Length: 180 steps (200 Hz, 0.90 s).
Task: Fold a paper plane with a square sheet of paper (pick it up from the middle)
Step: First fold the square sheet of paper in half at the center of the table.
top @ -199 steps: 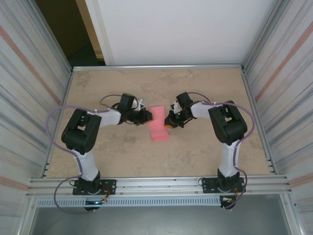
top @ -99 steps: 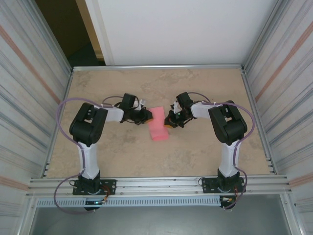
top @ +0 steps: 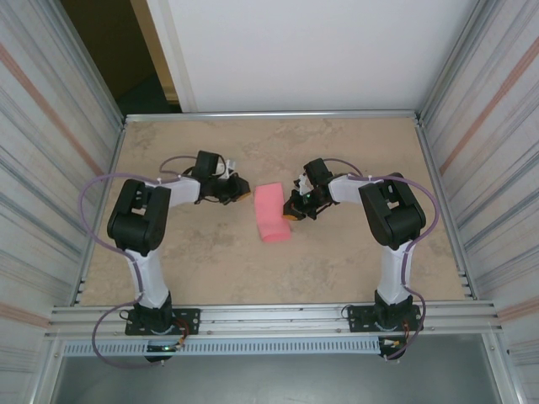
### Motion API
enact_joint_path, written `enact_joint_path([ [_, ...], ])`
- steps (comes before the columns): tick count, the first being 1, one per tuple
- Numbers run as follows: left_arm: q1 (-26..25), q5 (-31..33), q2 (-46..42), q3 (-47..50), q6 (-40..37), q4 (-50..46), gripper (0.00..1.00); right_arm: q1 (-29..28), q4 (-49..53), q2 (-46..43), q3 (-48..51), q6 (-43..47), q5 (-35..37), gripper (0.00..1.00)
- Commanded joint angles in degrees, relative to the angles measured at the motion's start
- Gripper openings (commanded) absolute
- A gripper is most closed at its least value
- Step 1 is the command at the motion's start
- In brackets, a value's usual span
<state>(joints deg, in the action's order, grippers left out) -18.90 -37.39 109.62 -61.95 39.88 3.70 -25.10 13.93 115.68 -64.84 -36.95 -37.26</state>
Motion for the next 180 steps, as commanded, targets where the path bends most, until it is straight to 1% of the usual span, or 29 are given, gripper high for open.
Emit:
enact_joint_path([
  [1,-3.47,-2.75,-0.74,1.58,3.43,6.29,0.14,0.31,9.14,10.40,5.61,0.56,20.56,0.00],
  [19,-5.12,-2.21,2.03,0.42,3.72,6.45,0.14,0.17,9.01,10.73,5.62,0.47,20.47,0.00],
  [38,-5.10,-1.53,4.15,-1.32,3.14,5.59,0.14,0.19,9.01,10.86,5.52,0.51,20.48,0.00],
  [48,-4.86,-0.69,5.31,-2.74,1.91,3.49,0.14,0.15,9.01,10.89,5.60,0.56,20.56,0.00],
  [75,-3.27,1.66,8.06,-5.27,-0.41,-0.99,0.14,0.09,9.10,10.96,5.73,0.74,20.64,0.00],
  [103,-0.57,1.96,10.08,-6.93,-1.92,-2.43,0.14,0.07,9.27,11.00,6.11,0.83,21.20,0.00],
  [107,-0.22,1.93,11.91,-7.59,-2.07,-2.97,0.14,0.13,9.27,11.03,6.10,0.83,21.27,0.00],
  [123,1.22,1.52,13.83,-9.53,-2.13,-3.93,0.14,0.14,9.27,11.26,6.13,0.74,21.49,0.00],
  [136,1.91,2.66,14.83,-11.02,-2.64,-4.91,0.14,0.13,9.27,11.41,6.15,0.57,21.58,0.00],
  [180,2.98,5.35,17.03,-18.59,-7.43,-14.03,0.14,0.23,9.36,11.01,6.14,-0.01,21.81,0.00],
])
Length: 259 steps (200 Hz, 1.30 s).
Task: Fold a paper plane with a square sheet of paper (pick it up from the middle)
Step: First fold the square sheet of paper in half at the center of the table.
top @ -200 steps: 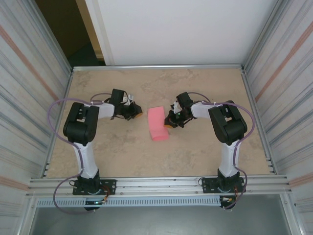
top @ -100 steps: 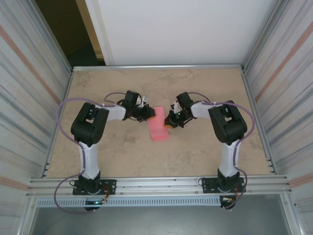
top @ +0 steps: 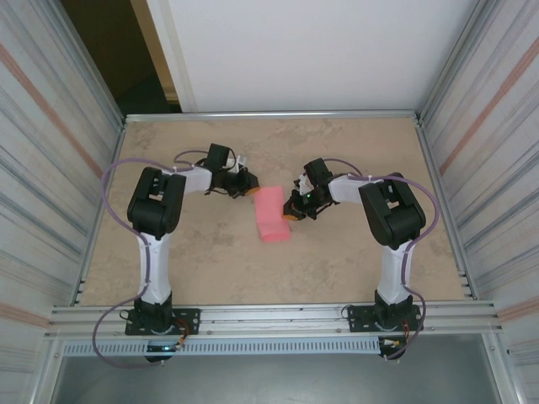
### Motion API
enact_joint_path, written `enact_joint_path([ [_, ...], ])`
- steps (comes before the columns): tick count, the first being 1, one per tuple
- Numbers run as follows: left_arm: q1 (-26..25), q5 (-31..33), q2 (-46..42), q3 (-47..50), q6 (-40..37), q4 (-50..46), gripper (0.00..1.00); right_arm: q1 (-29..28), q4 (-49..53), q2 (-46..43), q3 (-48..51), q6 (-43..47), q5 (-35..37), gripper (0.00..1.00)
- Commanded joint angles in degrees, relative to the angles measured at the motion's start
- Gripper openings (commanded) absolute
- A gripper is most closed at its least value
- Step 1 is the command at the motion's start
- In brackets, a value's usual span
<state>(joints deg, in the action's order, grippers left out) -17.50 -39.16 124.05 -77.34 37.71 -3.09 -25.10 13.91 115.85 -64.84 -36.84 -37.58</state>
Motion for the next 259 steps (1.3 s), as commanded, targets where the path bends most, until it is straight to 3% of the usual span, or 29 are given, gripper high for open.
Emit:
enact_joint_path([
  [1,1.63,7.14,2.60,-3.31,-5.36,-7.39,0.14,0.19,9.38,10.77,6.18,-0.14,22.13,0.00],
  [29,1.64,7.61,0.20,-5.66,-6.76,-10.56,0.14,0.23,9.29,10.14,6.37,-0.68,22.17,0.00],
  [52,0.91,6.57,-6.63,-3.24,-5.92,-9.91,0.15,0.14,8.54,9.48,6.74,-1.77,21.83,0.00],
  [113,-6.80,7.50,-21.52,15.58,2.39,0.09,0.15,-0.74,6.22,7.23,8.41,-5.94,20.76,0.00],
  [165,-8.43,9.19,-15.08,13.15,0.63,-1.23,0.15,-0.74,6.74,8.50,7.93,-5.29,21.33,0.00],
  [212,-7.33,10.79,-8.62,5.57,-3.22,-4.28,0.14,-0.53,6.87,9.72,7.80,-4.74,21.63,0.00],
  [259,-5.15,9.61,-5.67,5.90,-5.44,-4.00,0.14,0.10,6.83,9.57,8.65,-4.22,21.81,0.00],
])
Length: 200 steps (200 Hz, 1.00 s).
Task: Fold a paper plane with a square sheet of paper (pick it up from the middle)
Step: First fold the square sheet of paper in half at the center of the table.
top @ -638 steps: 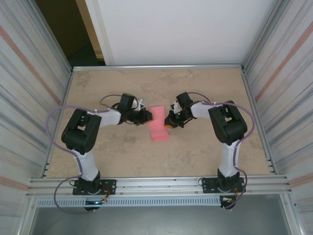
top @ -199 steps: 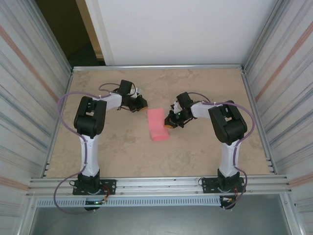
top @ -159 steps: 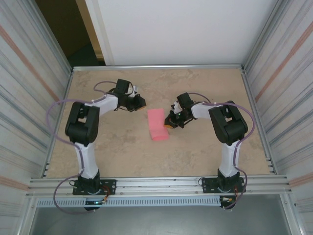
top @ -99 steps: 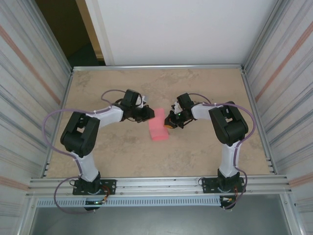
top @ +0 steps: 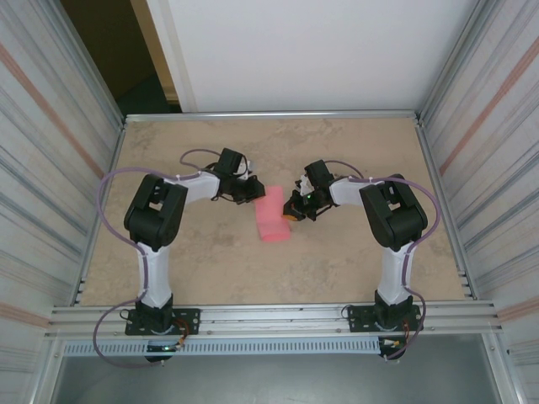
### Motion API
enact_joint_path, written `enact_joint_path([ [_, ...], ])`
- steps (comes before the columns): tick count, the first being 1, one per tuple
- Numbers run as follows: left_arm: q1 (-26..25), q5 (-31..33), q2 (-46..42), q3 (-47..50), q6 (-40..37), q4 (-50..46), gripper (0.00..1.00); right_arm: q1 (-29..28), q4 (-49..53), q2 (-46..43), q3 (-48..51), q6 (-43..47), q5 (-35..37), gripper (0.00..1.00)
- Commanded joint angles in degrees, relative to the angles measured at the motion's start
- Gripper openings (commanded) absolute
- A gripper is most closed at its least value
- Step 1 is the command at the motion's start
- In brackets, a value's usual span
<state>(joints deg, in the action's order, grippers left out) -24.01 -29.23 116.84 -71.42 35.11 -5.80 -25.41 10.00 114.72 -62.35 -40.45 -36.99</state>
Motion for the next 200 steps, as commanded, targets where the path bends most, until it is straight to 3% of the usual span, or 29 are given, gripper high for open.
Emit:
enact_joint_path([
  [1,1.48,-0.39,1.55,0.01,-2.85,-1.30,0.14,0.43,10.79,10.70,6.17,-0.65,21.24,0.00],
  [50,5.01,-0.88,2.87,0.39,-4.70,-0.48,0.15,0.61,10.64,10.86,6.53,-0.55,21.35,0.00],
  [108,7.93,-1.06,4.97,-8.66,-5.96,-6.69,0.15,0.62,10.30,10.51,6.72,-0.86,21.61,0.00],
  [155,2.15,0.48,-7.39,0.09,-1.50,-4.73,0.15,0.51,10.20,10.19,6.79,-1.26,21.36,0.00],
  [200,-5.30,-3.35,-12.77,10.29,3.12,-2.11,0.14,0.54,10.13,10.54,6.85,-1.39,20.98,0.00],
])
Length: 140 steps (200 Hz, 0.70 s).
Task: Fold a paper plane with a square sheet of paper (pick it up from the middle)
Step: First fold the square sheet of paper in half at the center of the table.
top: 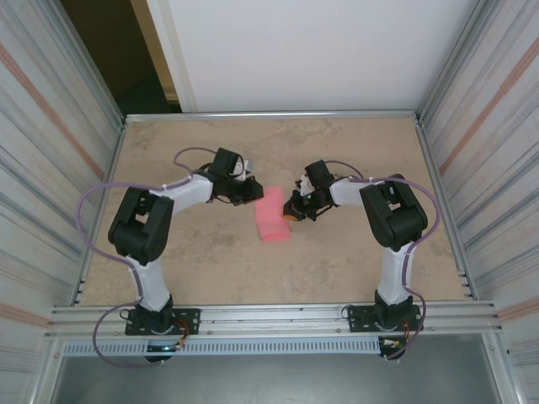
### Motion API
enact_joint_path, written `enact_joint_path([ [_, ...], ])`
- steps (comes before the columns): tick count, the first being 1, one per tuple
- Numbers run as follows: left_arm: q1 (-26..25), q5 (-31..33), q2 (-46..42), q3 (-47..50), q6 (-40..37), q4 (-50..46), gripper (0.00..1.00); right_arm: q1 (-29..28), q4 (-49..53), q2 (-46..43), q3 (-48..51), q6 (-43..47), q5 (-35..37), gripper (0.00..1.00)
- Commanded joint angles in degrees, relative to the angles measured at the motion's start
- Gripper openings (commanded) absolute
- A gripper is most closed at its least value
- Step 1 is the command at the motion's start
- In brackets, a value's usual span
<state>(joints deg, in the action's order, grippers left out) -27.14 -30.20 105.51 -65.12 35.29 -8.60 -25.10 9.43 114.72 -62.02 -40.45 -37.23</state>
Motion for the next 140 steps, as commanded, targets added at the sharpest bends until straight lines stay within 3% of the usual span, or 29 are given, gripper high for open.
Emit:
enact_joint_path([
  [1,-2.24,-2.49,-1.45,4.10,2.94,0.60,0.14,0.23,10.74,10.58,6.50,-1.39,21.23,0.00],
  [74,-3.00,-4.83,0.81,6.33,2.97,-2.00,0.11,0.16,10.52,11.18,6.49,-1.39,21.23,0.00],
  [140,-2.88,-2.13,0.98,7.91,-0.44,-8.07,0.11,0.67,10.54,11.21,7.00,-1.34,21.44,0.00],
])
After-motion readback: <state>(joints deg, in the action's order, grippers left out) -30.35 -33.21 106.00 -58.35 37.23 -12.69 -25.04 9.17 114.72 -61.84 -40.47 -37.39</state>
